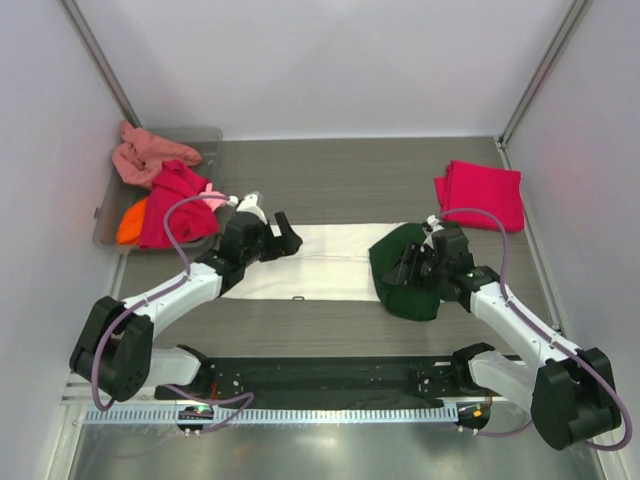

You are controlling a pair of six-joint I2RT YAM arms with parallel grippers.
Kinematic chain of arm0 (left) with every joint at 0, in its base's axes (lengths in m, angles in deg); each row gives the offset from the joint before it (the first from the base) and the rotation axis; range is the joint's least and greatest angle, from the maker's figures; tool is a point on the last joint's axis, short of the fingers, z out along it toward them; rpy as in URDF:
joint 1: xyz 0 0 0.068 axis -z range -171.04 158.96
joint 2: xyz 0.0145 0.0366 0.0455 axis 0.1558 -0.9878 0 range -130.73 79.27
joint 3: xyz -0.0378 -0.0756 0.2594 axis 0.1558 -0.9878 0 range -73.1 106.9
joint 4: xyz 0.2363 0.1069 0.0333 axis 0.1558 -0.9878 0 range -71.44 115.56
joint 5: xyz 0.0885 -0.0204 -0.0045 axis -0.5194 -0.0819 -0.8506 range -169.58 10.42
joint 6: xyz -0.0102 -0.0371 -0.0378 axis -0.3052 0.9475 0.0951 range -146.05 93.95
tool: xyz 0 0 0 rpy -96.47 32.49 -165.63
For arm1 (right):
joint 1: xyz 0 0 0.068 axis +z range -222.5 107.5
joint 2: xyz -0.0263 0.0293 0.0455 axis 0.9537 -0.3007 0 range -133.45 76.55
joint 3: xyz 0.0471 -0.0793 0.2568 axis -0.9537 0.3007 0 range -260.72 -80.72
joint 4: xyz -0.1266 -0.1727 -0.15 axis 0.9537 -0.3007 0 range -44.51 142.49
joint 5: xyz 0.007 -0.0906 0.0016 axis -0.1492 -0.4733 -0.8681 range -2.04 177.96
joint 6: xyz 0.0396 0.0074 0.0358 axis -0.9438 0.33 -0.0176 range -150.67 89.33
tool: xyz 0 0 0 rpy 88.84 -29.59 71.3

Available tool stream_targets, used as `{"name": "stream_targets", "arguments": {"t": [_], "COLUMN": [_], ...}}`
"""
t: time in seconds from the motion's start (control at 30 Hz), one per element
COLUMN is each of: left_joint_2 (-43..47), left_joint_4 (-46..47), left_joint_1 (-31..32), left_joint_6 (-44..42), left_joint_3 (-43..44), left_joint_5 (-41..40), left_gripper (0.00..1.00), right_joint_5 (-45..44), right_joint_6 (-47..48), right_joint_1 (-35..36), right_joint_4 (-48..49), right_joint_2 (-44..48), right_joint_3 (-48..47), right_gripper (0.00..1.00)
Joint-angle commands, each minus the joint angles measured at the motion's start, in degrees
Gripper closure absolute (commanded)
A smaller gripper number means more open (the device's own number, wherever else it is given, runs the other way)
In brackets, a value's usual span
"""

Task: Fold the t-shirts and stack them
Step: Fold the tshirt

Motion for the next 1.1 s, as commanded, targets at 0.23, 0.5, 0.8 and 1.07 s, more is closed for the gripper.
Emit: {"name": "stream_targets", "arguments": {"t": [0.23,0.5,0.8,1.07], "left_joint_2": [-0.3,-1.2,-0.8,-0.2], "left_joint_4": [2.4,1.8,1.7,2.0], "left_joint_1": [1.5,1.4,1.4,2.0], "left_joint_6": [-1.6,-1.6,-1.9,-1.9], "left_joint_3": [0.7,1.2,1.1,0.9], "left_joint_5": [-1.0,-1.9,-1.8,-1.5], "left_gripper": [0.09,0.08,0.08,0.07], "right_joint_5": [-0.1,3.2,-16.9,-26.7], "right_joint_6": [-2.9,-9.1,-6.9,-5.8], "right_joint_1": [6.2,14.9,16.9,17.0], "right_joint_4": [9.0,15.7,-0.2,0.3], "right_joint_2": [-5.0,-8.1,1.0,-6.3], "right_joint_3": [1.3,1.4,-4.3,-3.4], "right_gripper": [0.45,0.46,0.46,0.53]}}
